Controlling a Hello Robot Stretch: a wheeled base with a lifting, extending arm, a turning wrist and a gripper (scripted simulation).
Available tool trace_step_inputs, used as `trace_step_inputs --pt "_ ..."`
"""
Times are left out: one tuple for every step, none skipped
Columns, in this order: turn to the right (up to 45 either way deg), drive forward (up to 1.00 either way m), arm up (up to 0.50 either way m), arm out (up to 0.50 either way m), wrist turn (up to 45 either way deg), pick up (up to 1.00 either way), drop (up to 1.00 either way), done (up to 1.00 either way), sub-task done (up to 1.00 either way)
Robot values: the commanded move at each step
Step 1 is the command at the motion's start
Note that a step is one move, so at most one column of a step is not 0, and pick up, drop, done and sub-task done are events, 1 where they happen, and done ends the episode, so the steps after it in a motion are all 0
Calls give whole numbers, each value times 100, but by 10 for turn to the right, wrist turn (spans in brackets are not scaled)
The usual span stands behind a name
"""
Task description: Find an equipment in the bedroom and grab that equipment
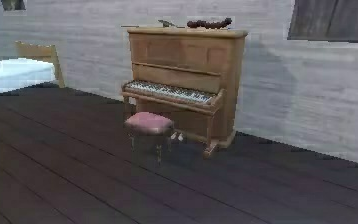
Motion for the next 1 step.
trace_step_inputs --pt "-450 0 0 0 0 0 0 0 0"
